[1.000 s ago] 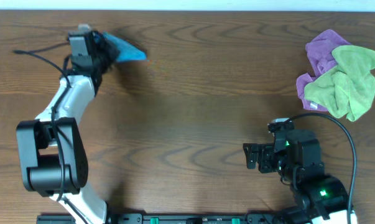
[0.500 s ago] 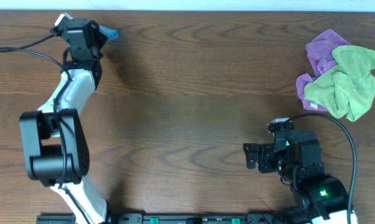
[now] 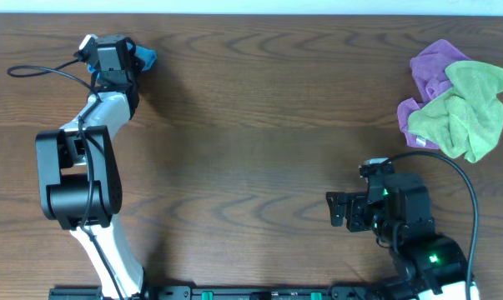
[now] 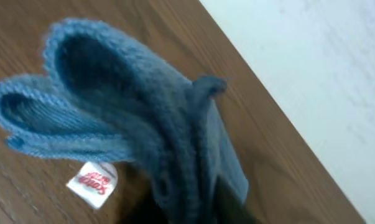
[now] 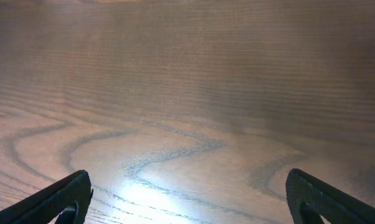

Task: Fold the cloth
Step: 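Carry the folded blue cloth to the far left with the left gripper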

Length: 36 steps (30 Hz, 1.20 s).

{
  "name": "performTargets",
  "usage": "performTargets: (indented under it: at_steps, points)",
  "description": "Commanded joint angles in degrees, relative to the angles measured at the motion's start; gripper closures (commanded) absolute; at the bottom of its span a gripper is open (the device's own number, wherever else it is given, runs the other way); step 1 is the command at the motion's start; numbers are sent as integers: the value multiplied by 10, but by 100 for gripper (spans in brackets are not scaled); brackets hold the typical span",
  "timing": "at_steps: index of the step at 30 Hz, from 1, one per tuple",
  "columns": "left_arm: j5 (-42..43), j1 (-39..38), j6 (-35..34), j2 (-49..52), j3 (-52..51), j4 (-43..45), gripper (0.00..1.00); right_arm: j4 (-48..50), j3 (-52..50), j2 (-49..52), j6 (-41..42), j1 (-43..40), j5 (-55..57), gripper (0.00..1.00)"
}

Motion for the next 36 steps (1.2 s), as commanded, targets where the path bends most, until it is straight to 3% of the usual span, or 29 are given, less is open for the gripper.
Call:
performTargets:
  at_steps: [1,2,5,9,25,30,33,36]
  points:
    - [-13,2,6,5,16,-2,64,-1,-2,-2,9,-5,-2,1]
    - [-12,2,7,2,16,-6,47,-1,-2,-2,9,-5,-2,1]
    - [-12,2,8,-12,16,-29,19,-1,-2,-2,9,-5,-2,1]
    - [-12,2,29,-35,16,-60,4,-1,-2,-2,9,-5,-2,1]
    - [-9,2,52,-204,16,-245,5,-1,-2,-2,9,-5,-2,1]
    - [62,2,130,-252,16,-269,5,-1,-2,-2,9,-5,-2,1]
    - [115,2,192,-289,16,-325,5,-1,-2,-2,9,-5,-2,1]
    - [119,2,203,-325,16,-388,5,-1,-2,-2,9,-5,-2,1]
